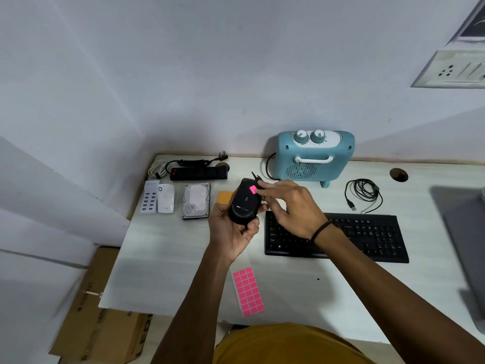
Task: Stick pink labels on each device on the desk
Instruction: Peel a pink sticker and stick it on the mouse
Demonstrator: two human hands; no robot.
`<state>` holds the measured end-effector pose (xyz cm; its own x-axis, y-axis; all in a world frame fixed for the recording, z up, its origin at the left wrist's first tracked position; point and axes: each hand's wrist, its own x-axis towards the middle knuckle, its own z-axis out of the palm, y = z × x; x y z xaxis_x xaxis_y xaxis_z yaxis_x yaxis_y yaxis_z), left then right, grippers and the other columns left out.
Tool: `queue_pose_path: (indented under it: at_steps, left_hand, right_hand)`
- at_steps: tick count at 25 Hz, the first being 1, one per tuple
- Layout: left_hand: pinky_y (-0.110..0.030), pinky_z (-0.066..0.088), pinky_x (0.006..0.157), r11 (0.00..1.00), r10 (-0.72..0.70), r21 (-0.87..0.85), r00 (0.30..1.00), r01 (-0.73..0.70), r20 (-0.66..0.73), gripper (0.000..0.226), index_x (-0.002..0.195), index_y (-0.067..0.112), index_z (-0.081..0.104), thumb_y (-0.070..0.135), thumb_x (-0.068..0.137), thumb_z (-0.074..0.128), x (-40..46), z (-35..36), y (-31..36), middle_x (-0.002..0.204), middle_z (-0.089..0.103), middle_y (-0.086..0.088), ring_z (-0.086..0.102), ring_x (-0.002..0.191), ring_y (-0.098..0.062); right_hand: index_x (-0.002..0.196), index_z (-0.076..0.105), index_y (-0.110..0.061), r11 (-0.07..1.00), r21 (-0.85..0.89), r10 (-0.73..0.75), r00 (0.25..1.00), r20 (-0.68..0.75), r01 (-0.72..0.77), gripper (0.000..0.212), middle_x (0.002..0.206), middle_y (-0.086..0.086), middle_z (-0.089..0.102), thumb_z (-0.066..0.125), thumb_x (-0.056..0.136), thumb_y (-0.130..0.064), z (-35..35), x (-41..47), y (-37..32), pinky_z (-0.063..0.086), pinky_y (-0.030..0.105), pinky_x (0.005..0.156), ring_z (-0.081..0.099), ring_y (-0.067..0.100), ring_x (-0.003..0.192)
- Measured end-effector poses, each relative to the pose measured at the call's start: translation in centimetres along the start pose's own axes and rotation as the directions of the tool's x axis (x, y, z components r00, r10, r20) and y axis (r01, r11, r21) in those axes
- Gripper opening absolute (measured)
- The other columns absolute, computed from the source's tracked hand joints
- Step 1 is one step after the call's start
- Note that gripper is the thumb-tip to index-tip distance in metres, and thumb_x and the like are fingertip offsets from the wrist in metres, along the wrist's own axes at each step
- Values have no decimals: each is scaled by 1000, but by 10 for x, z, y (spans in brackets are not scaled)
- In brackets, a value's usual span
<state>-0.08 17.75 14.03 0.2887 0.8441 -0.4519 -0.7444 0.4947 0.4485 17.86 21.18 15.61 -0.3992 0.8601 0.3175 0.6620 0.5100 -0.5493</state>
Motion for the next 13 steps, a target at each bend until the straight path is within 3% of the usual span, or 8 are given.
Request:
queue_pose_path:
  at_steps: [4, 9, 13]
  left_hand:
    - [-26, 23, 47, 999, 5, 37, 1000, -5, 6, 54, 131, 7, 55, 31, 93, 26, 0, 0, 6, 105, 67, -30, 46, 50, -20]
    - [-29, 19, 52, 997, 3, 74, 1000, -4, 6, 58, 143, 10, 47, 30, 93, 26, 3, -4, 9, 96, 63, -23, 44, 51, -21]
    - [-28, 19, 53, 999, 30, -19, 998, -31, -61, 45, 114, 6, 61, 30, 84, 39, 3, -4, 11, 87, 59, -16, 43, 48, -22]
  right_hand:
    - [128, 66, -24, 994, -83, -74, 997, -4, 74, 33, 134, -4, 63, 53, 98, -21, 0, 3, -7, 43, 25, 99, 57, 18, 109]
    - [140, 54, -21, 959, -265, -84, 994, 66, 99, 43, 134, 3, 53, 45, 98, -28, 3, 6, -9, 49, 41, 93, 53, 25, 110]
    - [142, 53, -20, 952, -290, -70, 993, 94, 95, 45, 145, 1, 51, 42, 101, -34, 14, 2, -16, 47, 40, 100, 52, 24, 123]
